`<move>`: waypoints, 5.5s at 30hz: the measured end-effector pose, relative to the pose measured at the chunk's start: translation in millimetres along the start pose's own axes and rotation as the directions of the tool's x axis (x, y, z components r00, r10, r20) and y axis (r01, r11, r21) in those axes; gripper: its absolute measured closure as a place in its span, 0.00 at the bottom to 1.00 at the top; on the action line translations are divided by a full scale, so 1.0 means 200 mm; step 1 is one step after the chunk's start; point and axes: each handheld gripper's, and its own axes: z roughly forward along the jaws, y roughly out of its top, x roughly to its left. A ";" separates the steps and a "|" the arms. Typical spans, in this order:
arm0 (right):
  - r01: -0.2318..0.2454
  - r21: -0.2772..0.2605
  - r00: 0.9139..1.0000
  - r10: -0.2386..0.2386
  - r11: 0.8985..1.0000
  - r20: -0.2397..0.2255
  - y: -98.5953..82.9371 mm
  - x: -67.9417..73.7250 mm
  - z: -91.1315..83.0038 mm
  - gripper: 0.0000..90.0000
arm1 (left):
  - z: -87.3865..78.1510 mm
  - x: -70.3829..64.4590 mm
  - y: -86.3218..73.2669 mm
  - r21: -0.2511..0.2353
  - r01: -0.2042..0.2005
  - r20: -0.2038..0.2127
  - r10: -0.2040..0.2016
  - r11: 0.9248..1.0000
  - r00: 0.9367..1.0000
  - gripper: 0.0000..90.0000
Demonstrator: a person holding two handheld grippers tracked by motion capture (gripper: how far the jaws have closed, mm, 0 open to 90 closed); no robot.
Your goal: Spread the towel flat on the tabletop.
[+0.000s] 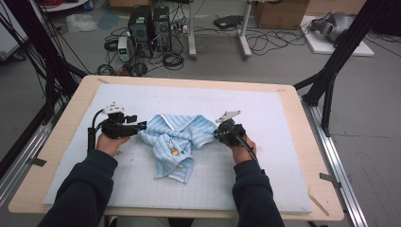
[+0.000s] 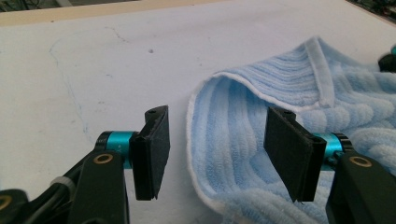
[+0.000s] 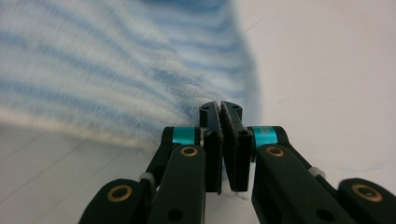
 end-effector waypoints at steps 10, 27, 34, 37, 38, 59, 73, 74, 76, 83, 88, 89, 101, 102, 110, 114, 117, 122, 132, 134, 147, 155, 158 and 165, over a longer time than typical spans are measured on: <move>-0.154 -0.083 0.960 0.169 0.985 0.224 0.05 -0.28 -0.03 0.97 | 0.02 -0.03 -0.01 0.041 -0.018 0.013 0.018 0.999 1.000 0.45; -0.157 -0.173 0.987 0.159 0.972 -0.004 -0.08 -0.03 -0.18 0.63 | 0.04 -0.12 -0.04 0.012 -0.054 0.081 0.053 0.998 0.995 0.45; -0.090 -0.098 0.987 0.075 0.991 -0.145 -0.01 0.18 -0.08 0.63 | 0.04 -0.12 -0.04 0.013 -0.053 0.073 0.052 0.999 0.996 0.44; -0.052 -0.044 0.986 0.044 0.998 -0.158 -0.02 0.24 0.02 0.72 | 0.03 -0.10 -0.04 0.007 -0.040 0.065 0.039 0.999 0.997 0.44; -0.052 -0.044 0.986 0.044 0.998 -0.158 -0.02 0.24 0.02 0.72 | 0.03 -0.10 -0.04 0.007 -0.040 0.065 0.039 0.999 0.997 0.44; -0.165 -0.086 0.974 0.176 0.983 0.142 -0.12 -0.09 -0.16 0.75 | 0.08 -0.16 -0.02 0.000 -0.003 0.119 0.003 1.000 0.993 0.45; -0.191 -0.177 0.976 0.206 0.965 0.072 -0.22 -0.01 -0.27 0.65 | 0.28 -0.35 -0.03 0.092 -0.058 0.194 0.040 0.994 0.980 0.55; -0.191 -0.177 0.976 0.206 0.965 0.072 -0.22 -0.01 -0.27 0.65 | 0.29 -0.36 -0.04 0.101 -0.069 0.195 0.048 0.992 0.980 0.55; -0.200 -0.179 0.975 0.213 0.963 0.058 -0.24 0.00 -0.26 0.64 | 0.31 -0.37 -0.05 0.122 -0.087 0.198 0.062 0.989 0.978 0.73; -0.228 -0.156 0.974 0.225 0.961 -0.038 -0.22 0.08 -0.20 0.63 | 0.28 -0.31 -0.03 0.060 -0.060 0.136 0.051 0.996 0.989 0.98; -0.206 -0.121 0.978 0.199 0.971 -0.070 -0.18 0.15 -0.12 0.63 | 0.23 -0.23 -0.02 0.032 -0.016 0.096 0.013 0.999 0.995 0.98; -0.200 -0.114 0.978 0.192 0.973 -0.075 -0.17 0.17 -0.10 0.63 | 0.22 -0.22 -0.02 0.026 -0.007 0.088 0.005 1.000 0.996 0.98; -0.114 -0.045 0.991 0.110 0.992 -0.079 -0.07 0.24 0.03 0.86 | 0.17 -0.07 -0.03 0.005 0.054 -0.026 -0.054 0.999 0.998 0.98; -0.097 -0.043 0.992 0.093 0.994 -0.087 -0.07 0.24 0.03 0.93 | 0.17 -0.07 -0.03 0.005 0.055 -0.029 -0.055 0.998 0.998 0.98; -0.055 -0.010 0.998 0.055 0.998 0.003 -0.07 0.16 0.01 0.96 | 0.19 -0.09 -0.03 0.007 0.039 -0.041 -0.039 0.999 0.998 0.98; -0.069 -0.005 0.994 0.069 0.998 0.080 -0.08 0.06 0.00 0.96 | 0.23 -0.12 -0.04 0.017 0.011 -0.022 -0.011 1.000 1.000 0.98; -0.061 -0.040 0.978 0.067 0.997 0.195 -0.07 -0.01 -0.02 0.96 | 0.27 -0.16 -0.04 0.033 -0.027 -0.016 0.027 0.999 1.000 0.98; -0.075 -0.057 0.975 0.085 0.996 0.204 -0.06 0.00 -0.03 0.89 | 0.26 -0.16 -0.03 0.018 0.032 -0.034 -0.031 0.999 0.999 0.73; -0.137 -0.126 0.985 0.149 0.982 0.087 -0.18 0.04 -0.17 0.71 | 0.13 -0.17 -0.02 0.005 0.066 0.021 -0.066 0.998 0.998 0.52; -0.134 -0.111 0.989 0.140 0.985 0.052 -0.21 0.08 -0.18 0.69 | 0.12 -0.19 -0.04 0.011 0.058 0.033 -0.058 0.998 0.998 0.52; -0.028 -0.076 0.999 0.026 0.997 -0.034 -0.29 0.35 -0.18 0.66 | 0.07 -0.37 -0.17 0.119 -0.022 0.093 0.011 0.993 0.996 0.51; -0.142 -0.132 0.989 0.147 0.981 0.029 -0.38 0.32 -0.28 0.65 | 0.07 -0.50 -0.22 0.161 -0.194 0.067 0.186 0.968 0.980 0.80; -0.169 -0.133 0.984 0.174 0.977 0.026 -0.39 0.31 -0.28 0.65 | 0.07 -0.51 -0.23 0.160 -0.205 0.069 0.196 0.966 0.978 0.95; -0.176 -0.102 0.984 0.173 0.979 -0.038 -0.40 0.31 -0.23 0.84 | -0.04 -0.41 -0.26 0.158 -0.164 0.049 0.159 0.974 0.986 0.96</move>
